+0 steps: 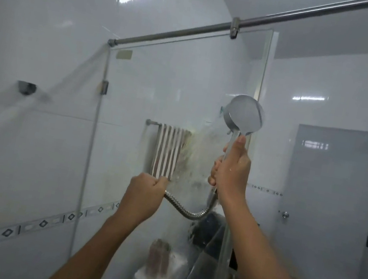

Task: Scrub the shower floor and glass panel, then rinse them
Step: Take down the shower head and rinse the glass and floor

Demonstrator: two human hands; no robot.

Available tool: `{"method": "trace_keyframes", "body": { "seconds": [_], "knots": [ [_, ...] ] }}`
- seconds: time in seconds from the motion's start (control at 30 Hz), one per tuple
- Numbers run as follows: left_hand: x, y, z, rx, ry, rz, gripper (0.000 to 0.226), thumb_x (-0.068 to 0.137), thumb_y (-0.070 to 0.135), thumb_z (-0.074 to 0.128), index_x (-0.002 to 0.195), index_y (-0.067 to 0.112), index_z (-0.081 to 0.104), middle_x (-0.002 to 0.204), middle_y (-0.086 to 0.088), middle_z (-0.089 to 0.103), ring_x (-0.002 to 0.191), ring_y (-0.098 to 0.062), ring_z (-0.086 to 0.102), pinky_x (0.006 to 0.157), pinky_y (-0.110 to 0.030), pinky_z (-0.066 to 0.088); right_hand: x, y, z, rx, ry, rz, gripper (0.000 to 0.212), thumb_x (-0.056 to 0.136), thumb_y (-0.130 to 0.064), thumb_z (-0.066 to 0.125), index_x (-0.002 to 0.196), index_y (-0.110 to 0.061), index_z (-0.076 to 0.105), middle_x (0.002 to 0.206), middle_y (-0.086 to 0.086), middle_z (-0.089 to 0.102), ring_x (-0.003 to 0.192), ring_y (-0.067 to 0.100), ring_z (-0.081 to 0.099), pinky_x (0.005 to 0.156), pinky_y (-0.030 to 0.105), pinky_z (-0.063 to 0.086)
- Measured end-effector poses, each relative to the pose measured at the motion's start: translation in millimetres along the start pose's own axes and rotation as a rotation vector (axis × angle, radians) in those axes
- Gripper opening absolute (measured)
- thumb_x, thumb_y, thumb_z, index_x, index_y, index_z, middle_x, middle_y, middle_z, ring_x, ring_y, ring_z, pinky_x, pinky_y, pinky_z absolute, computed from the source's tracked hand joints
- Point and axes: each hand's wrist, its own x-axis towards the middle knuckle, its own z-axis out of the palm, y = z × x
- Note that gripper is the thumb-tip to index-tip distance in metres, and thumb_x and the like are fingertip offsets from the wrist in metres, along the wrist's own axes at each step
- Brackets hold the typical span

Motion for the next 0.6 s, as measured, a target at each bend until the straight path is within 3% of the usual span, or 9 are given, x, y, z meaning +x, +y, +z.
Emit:
{"method": "trace_keyframes", "body": {
  "seconds": [0.47,0.6],
  "knots": [
    [26.0,-3.1,-11.5,0.020,0.069,0.002,0.056,0.095,0.024,0.053,0.044,0.018,0.030,0.038,0.008,0.028,0.037,-0.012,0.027,0.049,-0.028,0.027,25.5,4.3,28.6,0.068,-0.060,-0.020,0.054,0.097,-0.064,0.026,0.087,-0.014,0.043,0.060,0.010,0.033,0.043,0.016,0.031,0.040,0.026,0.031],
    [33.6,-12.8,-22.1,0.046,0.098,-0.029,0.054,0.095,0.023,0.053,0.046,0.017,0.033,0.041,0.006,0.032,0.035,-0.009,0.026,0.047,-0.026,0.025,30.8,15.1,50.7,0.050,-0.078,-0.033,0.054,0.098,-0.063,0.026,0.081,-0.014,0.041,0.050,0.000,0.036,0.039,0.016,0.034,0.039,0.026,0.034]
  ]
}}
